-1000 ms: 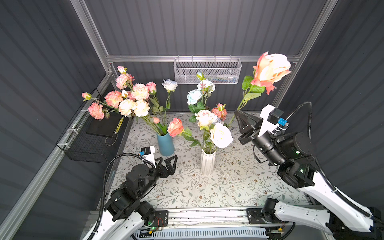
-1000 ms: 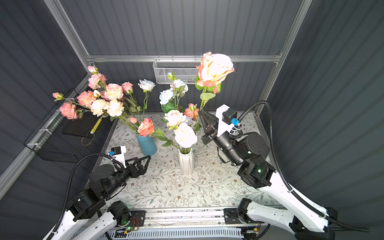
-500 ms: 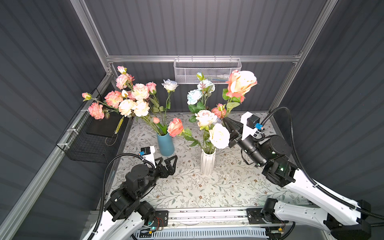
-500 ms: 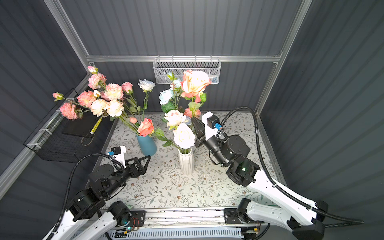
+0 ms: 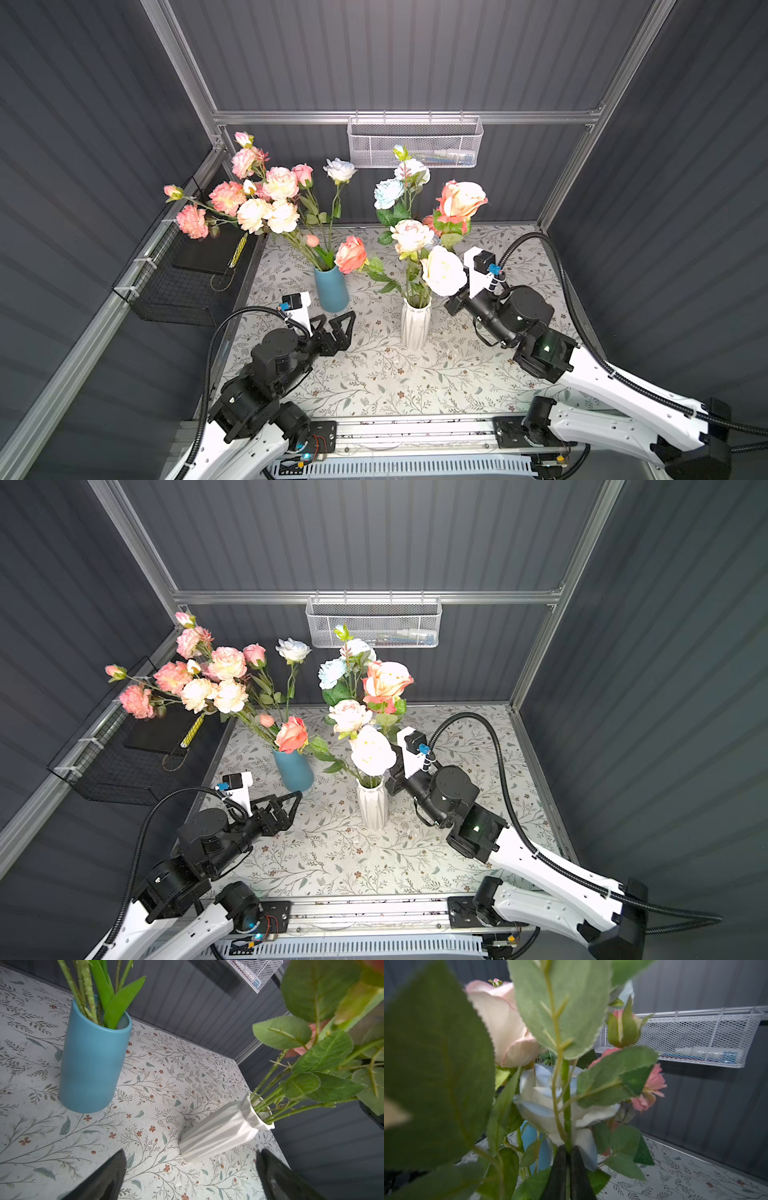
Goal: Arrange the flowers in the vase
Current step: 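Carry the coral rose over the white vase, lower it in and open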
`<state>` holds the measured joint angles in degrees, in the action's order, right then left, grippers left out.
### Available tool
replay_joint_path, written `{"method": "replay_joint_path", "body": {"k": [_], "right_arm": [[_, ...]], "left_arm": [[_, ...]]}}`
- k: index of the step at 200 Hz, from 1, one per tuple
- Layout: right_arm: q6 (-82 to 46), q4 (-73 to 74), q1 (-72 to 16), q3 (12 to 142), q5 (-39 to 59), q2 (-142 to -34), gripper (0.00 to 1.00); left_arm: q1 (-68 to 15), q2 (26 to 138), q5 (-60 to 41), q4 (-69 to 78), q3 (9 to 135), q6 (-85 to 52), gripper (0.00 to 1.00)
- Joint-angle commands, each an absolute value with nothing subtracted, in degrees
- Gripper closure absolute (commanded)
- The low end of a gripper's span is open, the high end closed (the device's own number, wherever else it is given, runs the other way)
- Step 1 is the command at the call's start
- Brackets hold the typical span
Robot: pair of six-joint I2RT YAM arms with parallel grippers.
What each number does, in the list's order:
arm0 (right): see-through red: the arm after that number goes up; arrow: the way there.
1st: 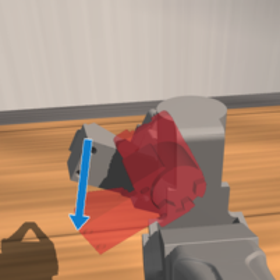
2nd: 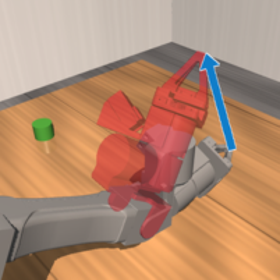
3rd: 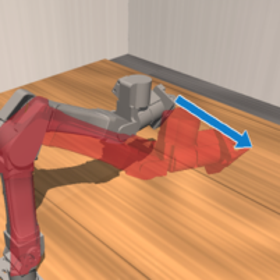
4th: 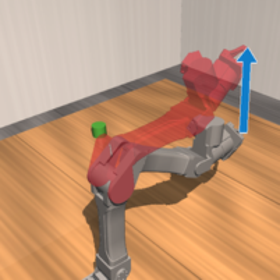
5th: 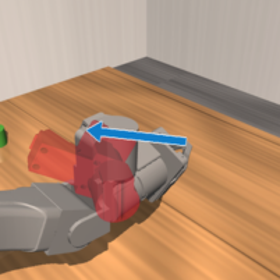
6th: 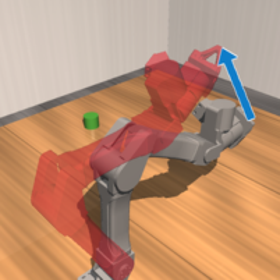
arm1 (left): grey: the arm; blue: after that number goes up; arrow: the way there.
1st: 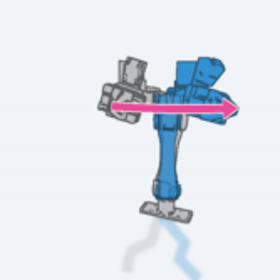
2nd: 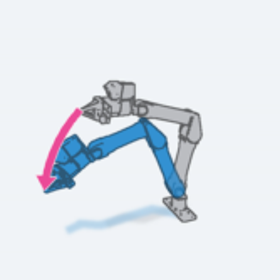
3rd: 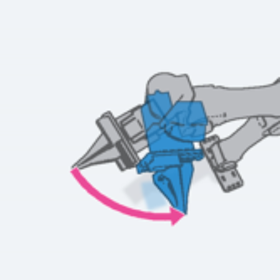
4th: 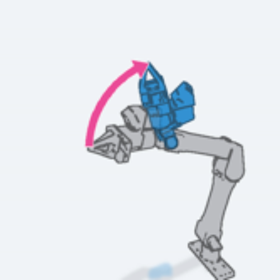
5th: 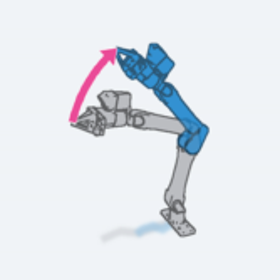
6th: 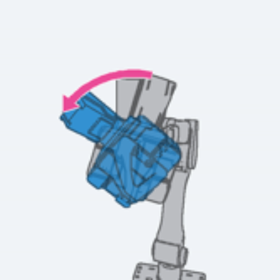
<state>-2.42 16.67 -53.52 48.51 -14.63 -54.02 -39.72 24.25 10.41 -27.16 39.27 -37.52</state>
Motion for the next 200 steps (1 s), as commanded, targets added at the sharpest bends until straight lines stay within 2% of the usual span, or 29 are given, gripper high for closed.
{"method": "replay_joint_path", "body": {"k": [1,161,200], "right_arm": [[-5.96,15.96,-53.79,46.41,-14.75,-52.76,1.00],[-12.39,12.55,-53.79,38.74,-11.40,-53.00,1.00],[-12.93,12.74,-53.79,37.53,-11.41,-52.09,0.90]], "left_arm": [[-39.90,24.12,9.48,-26.48,40.23,-36.65,0.00],[-39.90,25.47,8.09,-24.88,38.77,-37.70,0.00],[-39.90,25.53,7.82,-24.58,38.49,-37.84,0.00]]}}
